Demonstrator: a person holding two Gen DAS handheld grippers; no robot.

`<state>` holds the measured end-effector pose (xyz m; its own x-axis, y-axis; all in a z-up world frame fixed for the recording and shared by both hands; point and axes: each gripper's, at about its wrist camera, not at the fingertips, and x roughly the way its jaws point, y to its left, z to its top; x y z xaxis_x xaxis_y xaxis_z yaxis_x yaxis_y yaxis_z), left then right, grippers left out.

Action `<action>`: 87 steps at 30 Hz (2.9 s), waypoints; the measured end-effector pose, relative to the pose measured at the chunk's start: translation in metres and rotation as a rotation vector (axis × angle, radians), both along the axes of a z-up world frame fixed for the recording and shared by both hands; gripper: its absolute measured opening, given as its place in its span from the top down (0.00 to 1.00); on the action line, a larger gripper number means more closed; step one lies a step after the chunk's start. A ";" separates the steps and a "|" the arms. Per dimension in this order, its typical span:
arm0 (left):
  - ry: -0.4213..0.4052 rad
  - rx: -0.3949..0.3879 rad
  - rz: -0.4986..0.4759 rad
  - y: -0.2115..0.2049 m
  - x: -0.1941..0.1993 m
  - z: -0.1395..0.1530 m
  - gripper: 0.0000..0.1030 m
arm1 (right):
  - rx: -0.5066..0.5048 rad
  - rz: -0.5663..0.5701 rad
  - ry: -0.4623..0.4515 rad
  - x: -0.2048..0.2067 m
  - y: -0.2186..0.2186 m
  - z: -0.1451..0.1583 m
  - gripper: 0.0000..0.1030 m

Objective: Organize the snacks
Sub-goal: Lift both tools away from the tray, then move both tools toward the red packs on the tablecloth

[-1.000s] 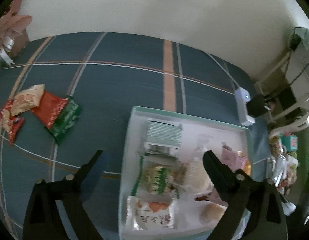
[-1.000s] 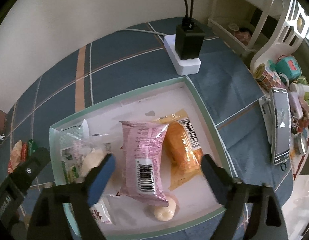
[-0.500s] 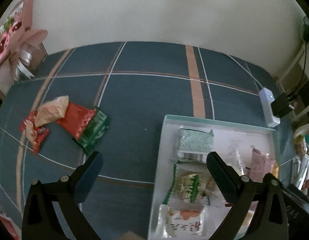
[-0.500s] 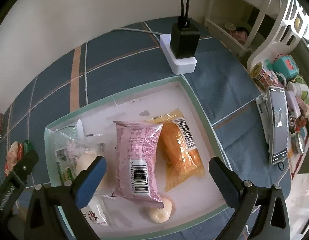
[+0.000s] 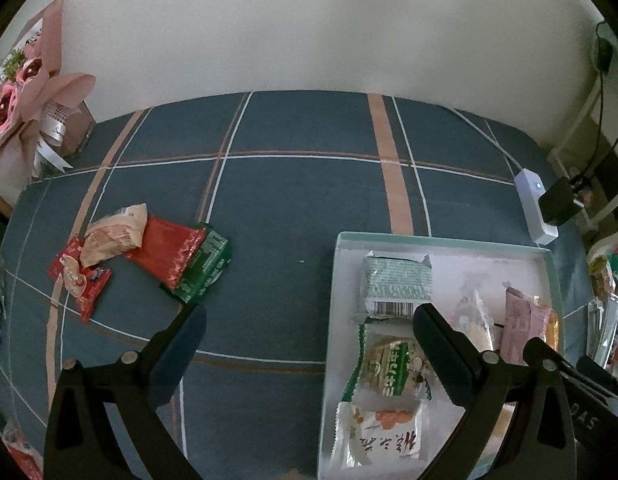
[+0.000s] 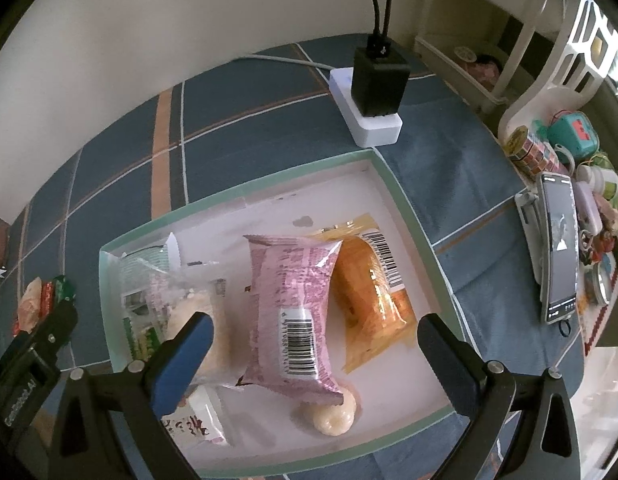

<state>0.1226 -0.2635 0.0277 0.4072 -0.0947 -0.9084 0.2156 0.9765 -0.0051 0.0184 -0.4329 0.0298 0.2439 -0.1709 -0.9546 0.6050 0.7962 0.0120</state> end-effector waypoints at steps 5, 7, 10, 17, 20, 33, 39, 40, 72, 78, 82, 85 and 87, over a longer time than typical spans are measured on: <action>0.001 -0.004 -0.019 0.010 0.000 0.007 0.00 | -0.001 0.016 0.001 0.004 0.012 0.002 0.00; -0.002 0.000 -0.013 0.016 0.002 0.010 0.00 | 0.000 0.027 0.004 0.008 0.019 0.002 0.00; 0.008 -0.019 0.012 0.034 0.004 0.012 0.00 | 0.001 0.051 0.003 0.014 0.032 0.003 0.00; 0.011 -0.002 0.088 0.078 0.012 0.011 0.00 | 0.006 0.131 -0.007 0.031 0.071 0.006 0.00; 0.013 0.008 0.137 0.106 0.016 0.010 0.00 | 0.007 0.164 -0.010 0.039 0.090 0.007 0.00; 0.029 -0.004 0.374 0.221 0.024 0.006 0.00 | 0.029 0.321 -0.024 0.066 0.179 0.007 0.00; 0.047 -0.024 0.428 0.250 0.027 -0.001 0.00 | 0.044 0.373 -0.021 0.077 0.213 0.001 0.00; 0.050 -0.026 0.431 0.252 0.028 -0.002 0.00 | 0.045 0.376 -0.020 0.078 0.215 -0.001 0.00; 0.094 -0.121 0.494 0.286 0.085 -0.058 0.00 | 0.020 0.414 -0.032 0.148 0.251 -0.058 0.00; 0.092 -0.128 0.512 0.287 0.093 -0.068 0.00 | 0.015 0.409 -0.097 0.166 0.245 -0.049 0.00; 0.091 -0.120 0.514 0.287 0.097 -0.074 0.01 | -0.021 0.387 -0.105 0.183 0.237 -0.046 0.00; 0.080 -0.118 0.510 0.287 0.098 -0.072 0.00 | -0.049 0.373 -0.090 0.204 0.232 -0.050 0.00; 0.067 -0.116 0.504 0.285 0.099 -0.069 0.00 | -0.072 0.360 -0.077 0.214 0.229 -0.053 0.00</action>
<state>0.2219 0.0219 -0.0415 0.3692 -0.0034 -0.9294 -0.2857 0.9512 -0.1169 0.2329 -0.2036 -0.0233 0.3709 -0.1273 -0.9199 0.2854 0.9583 -0.0175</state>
